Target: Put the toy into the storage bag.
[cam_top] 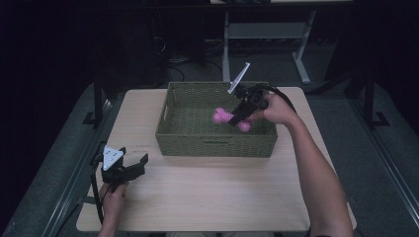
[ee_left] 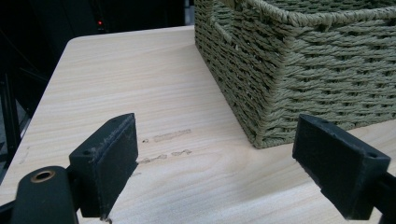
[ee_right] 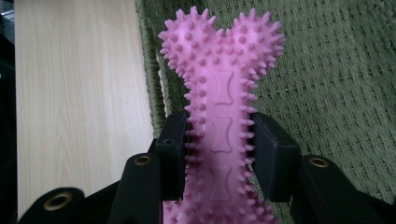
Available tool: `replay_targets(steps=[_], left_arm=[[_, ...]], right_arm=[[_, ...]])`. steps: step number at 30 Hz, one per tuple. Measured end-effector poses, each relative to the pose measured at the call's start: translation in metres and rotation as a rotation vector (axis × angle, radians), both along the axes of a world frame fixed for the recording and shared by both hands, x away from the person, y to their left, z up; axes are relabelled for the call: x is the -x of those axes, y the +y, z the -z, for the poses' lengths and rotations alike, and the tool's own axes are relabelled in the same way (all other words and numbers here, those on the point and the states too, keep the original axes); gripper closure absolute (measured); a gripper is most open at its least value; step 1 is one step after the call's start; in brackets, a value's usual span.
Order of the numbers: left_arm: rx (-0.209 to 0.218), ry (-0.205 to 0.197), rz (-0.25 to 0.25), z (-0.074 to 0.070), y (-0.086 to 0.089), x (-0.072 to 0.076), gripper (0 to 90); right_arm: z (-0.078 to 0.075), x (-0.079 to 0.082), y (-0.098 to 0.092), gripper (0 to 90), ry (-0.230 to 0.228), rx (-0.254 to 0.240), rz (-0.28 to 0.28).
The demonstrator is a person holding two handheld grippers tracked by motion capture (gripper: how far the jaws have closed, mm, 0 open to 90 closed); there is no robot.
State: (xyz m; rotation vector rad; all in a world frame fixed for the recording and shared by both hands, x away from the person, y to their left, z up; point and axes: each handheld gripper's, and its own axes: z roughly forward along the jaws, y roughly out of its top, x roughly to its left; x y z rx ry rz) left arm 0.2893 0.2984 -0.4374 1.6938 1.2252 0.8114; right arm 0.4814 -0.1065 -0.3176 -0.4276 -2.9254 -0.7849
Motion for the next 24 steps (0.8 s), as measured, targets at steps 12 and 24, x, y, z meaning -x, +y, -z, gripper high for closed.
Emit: replay_targets(steps=[12, 24], left_arm=[[0.005, 0.002, 0.0, 0.0, 0.0, 0.0, 13.6], [0.003, 0.003, -0.004, 0.0, 0.0, -0.001, 13.7]], right_arm=[[0.011, -0.012, -0.002, 58.1, 0.019, -0.004, 0.025], [0.023, -0.015, 0.003, 58.0, 0.045, 0.002, 0.028]])
